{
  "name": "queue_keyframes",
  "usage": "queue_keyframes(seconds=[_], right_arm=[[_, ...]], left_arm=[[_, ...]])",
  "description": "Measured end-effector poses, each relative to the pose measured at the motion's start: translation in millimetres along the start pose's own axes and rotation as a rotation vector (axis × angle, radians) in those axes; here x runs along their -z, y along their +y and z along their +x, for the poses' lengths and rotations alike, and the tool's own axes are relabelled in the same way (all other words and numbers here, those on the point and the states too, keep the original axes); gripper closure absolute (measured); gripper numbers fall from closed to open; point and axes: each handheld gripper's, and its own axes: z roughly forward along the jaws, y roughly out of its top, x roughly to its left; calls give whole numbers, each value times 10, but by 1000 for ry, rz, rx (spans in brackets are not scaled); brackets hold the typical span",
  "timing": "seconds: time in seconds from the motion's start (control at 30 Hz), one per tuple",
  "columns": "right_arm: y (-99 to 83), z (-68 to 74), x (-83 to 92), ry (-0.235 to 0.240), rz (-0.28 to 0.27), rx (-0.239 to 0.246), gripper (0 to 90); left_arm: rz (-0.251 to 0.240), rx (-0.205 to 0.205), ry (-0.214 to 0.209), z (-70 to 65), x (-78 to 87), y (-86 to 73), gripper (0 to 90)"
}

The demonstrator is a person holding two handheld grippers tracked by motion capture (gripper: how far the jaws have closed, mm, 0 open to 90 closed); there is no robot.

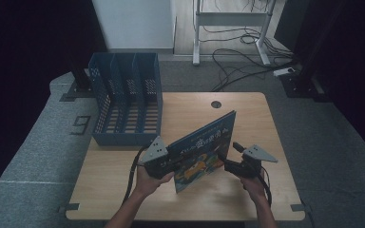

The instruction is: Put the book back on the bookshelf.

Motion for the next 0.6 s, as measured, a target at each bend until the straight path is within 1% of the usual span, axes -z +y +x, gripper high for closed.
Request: queue_keyframes(seconds=[0.07,0.2,0.3,0.33,0.4,0.47,0.5,0.53,0.6], right_arm=[[28,9,15,26,-11,-5,238],[27,44,18,35,-20,14,258],[30,75,13,50,-19,30,264],[31,82,10,44,-18,36,266],[30,88,11,42,-15,38,269],[28,82,13,48,-15,36,278],[28,82,19,61,-13,36,302],[29,89,21,77,-16,41,305],[30,117,19,82,-14,62,308]], left_arm=[[1,-10,12,-22,-11,7,741],[5,-9,31,-36,-44,29,710],[-2,-4,31,-31,-63,55,702],[-3,1,31,-26,-68,62,700],[-5,11,29,-13,-80,76,690],[-6,13,38,-3,-86,88,679],[-6,14,40,0,-86,94,673],[-6,15,39,1,-88,97,671],[-9,17,32,-3,-90,108,674]])
